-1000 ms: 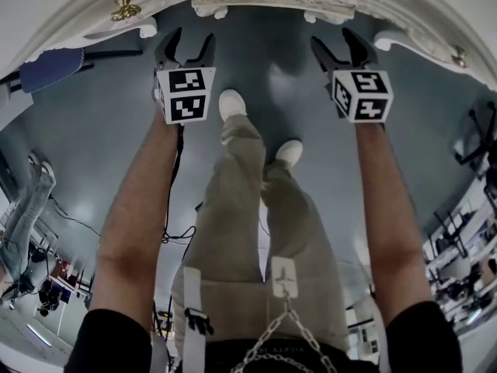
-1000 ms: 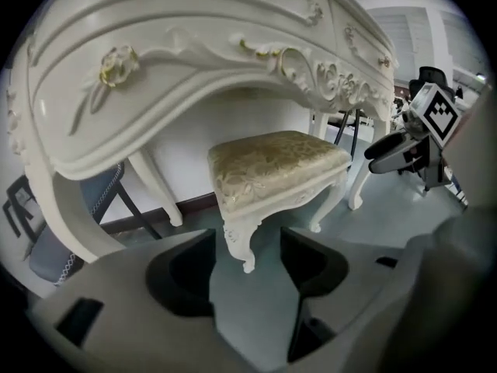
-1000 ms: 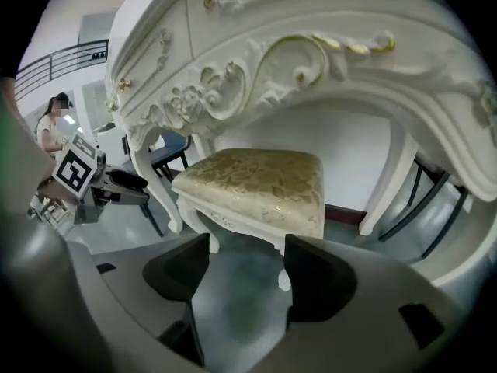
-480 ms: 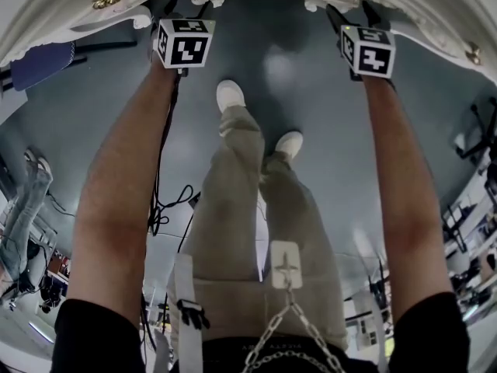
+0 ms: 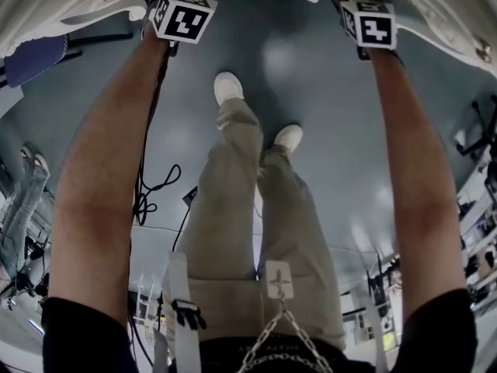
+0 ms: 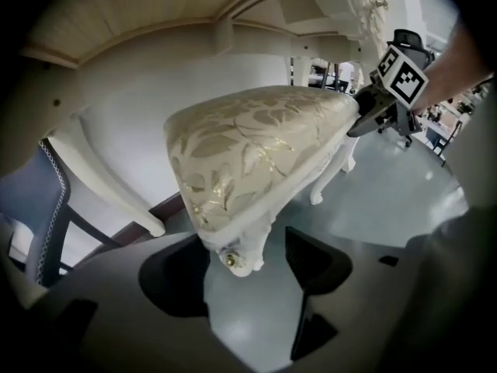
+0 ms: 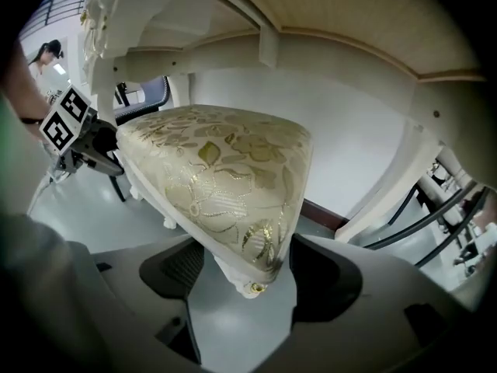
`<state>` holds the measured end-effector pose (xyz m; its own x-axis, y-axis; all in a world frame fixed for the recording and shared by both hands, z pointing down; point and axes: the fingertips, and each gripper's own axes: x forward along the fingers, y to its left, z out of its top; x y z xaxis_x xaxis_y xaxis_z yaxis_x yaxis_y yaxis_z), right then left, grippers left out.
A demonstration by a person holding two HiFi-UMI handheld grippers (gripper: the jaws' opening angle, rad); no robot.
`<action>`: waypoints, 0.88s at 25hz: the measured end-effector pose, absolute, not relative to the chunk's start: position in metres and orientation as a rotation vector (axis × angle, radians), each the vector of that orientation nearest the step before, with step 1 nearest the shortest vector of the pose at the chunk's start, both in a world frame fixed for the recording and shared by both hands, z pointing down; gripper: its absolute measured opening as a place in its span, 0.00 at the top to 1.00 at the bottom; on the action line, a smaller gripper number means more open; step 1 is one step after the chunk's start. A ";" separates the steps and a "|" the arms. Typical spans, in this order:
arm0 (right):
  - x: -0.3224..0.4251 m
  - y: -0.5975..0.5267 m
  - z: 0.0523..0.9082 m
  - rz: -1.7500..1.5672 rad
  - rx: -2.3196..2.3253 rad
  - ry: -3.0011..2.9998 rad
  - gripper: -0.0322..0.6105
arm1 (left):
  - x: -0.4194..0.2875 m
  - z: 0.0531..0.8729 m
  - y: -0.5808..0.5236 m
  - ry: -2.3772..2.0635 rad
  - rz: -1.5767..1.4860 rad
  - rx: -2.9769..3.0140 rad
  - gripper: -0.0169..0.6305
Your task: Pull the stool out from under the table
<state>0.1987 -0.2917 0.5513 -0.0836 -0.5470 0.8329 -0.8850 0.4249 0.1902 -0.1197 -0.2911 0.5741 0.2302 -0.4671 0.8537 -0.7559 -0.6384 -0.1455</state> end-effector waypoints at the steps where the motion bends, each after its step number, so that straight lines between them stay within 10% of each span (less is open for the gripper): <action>1: 0.201 -0.291 0.551 0.461 1.253 -1.754 0.45 | -0.117 0.577 -0.288 -1.122 1.365 2.197 0.54; 22: 0.181 -0.205 0.557 0.541 1.207 -1.806 0.46 | -0.129 0.581 -0.196 -1.171 1.332 2.032 0.54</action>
